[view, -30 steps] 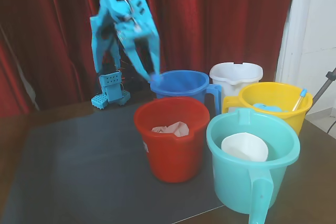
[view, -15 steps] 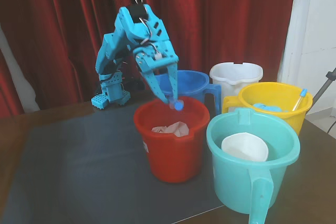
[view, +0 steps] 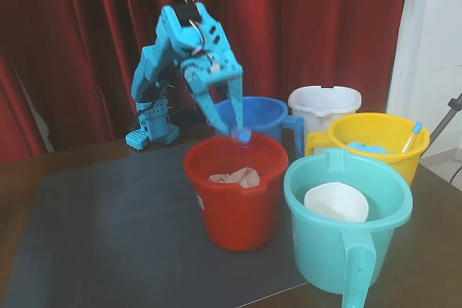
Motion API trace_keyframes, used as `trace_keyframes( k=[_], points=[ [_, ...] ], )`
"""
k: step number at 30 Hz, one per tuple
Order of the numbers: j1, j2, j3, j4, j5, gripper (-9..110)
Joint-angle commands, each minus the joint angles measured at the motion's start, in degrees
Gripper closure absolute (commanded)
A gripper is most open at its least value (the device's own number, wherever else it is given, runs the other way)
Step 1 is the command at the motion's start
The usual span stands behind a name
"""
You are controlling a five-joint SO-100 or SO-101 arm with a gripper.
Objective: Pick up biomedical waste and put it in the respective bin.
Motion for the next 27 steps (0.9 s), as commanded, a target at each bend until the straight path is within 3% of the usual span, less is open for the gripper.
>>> trace_keyframes(
  k=[1,11,17,27],
  points=[
    [0.1,5.4,-2.4,6.0,-0.4,102],
    [-0.4,5.4,-2.4,5.1,-1.2,100],
    [-0.6,5.4,-2.4,5.1,-3.3,89],
    [-0.7,6.2,-1.5,6.5,-6.7,89]
  ],
)
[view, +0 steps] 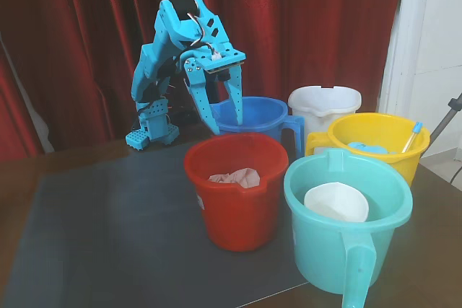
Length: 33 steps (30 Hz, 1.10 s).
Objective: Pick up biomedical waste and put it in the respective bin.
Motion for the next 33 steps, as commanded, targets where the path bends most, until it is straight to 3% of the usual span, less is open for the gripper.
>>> trace_keyframes(
  k=[1,5,7,12,20,23,26,33],
  points=[
    [-0.4,5.5,-2.1,8.2,-3.5,89],
    [0.2,10.5,-8.8,19.5,-12.3,98],
    [1.0,17.2,-5.9,19.8,-26.1,102],
    [5.4,35.4,9.3,19.7,-42.5,102],
    [8.3,65.0,43.9,16.5,-61.6,102],
    [17.8,83.4,66.6,7.3,-80.3,102],
    [21.1,97.0,83.1,-1.4,-88.4,102],
    [21.3,130.8,123.8,-15.4,-91.2,102]
  ],
)
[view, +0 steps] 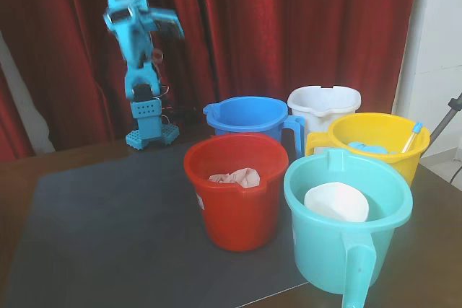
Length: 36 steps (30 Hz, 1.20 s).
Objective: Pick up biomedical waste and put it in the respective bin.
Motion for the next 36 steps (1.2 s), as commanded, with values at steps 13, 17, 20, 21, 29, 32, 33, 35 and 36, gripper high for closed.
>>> trace_keyframes(
  k=[13,17,20,21,29,32,33,35,36],
  points=[
    [1.1,6.6,27.6,-8.7,-5.3,102],
    [1.0,6.6,34.5,-11.9,-11.1,102],
    [0.9,6.6,38.8,-14.7,-11.3,102],
    [1.1,6.3,39.0,-14.5,-11.1,102],
    [3.2,6.6,38.6,-5.4,-11.6,102],
    [3.6,6.6,38.2,-5.0,-11.0,102],
    [3.6,6.6,38.2,-5.0,-11.0,102],
    [3.6,6.6,38.2,-5.0,-11.4,102],
    [3.4,6.6,38.2,-5.0,-11.6,102]
  ],
)
